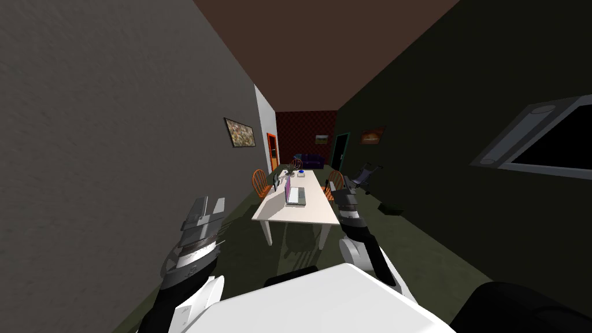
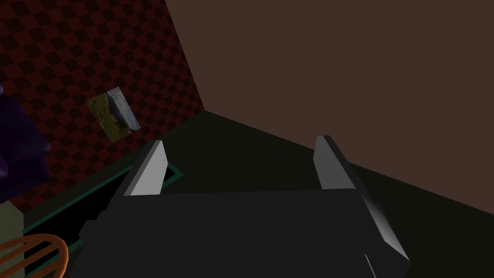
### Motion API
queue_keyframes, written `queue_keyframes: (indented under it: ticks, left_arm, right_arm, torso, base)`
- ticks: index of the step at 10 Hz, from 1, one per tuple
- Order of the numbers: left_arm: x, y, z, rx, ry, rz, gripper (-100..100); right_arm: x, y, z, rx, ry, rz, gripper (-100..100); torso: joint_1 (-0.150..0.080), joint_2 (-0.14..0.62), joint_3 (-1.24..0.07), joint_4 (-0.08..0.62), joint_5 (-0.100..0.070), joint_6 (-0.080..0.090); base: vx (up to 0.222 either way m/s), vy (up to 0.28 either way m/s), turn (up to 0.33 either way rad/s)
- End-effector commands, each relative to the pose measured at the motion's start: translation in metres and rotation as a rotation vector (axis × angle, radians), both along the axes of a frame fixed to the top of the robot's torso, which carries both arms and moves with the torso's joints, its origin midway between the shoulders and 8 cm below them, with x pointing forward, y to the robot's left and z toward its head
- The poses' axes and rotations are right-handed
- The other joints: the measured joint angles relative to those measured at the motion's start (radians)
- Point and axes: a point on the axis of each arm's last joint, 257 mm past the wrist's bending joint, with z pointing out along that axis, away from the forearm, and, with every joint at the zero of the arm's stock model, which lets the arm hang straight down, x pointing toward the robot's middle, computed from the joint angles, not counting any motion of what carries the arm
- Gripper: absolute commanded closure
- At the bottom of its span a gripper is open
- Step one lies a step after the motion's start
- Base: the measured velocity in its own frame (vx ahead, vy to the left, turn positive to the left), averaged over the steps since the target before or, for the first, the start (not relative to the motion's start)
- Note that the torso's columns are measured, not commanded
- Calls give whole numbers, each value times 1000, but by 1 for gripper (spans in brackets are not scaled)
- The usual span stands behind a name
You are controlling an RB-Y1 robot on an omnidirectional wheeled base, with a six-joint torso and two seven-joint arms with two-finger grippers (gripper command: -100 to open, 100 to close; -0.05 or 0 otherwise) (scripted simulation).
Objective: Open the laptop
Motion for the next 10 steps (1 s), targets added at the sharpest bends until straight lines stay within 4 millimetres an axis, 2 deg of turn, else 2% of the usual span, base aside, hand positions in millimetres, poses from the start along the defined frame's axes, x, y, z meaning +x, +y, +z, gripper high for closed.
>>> queue_keyframes:
  ticks: [1,9,10]
  left_arm:
    - [0,0,0,0,0,0,0]
    - [0,0,0,0,0,0,0]
    - [0,0,0,0,0,0,0]
  right_arm:
    - [0,0,0,0,0,0,0]
    - [0,0,0,0,0,0,0]
    - [3,4,-3,-40,14,5,-100]
  torso:
    - [0,40,-82,41,0,0]
    - [0,618,-1234,617,0,0]
    - [0,691,-1382,691,0,0]
  base:
    - [0,0,0]
    - [0,0,0]
    - [13,17,1]
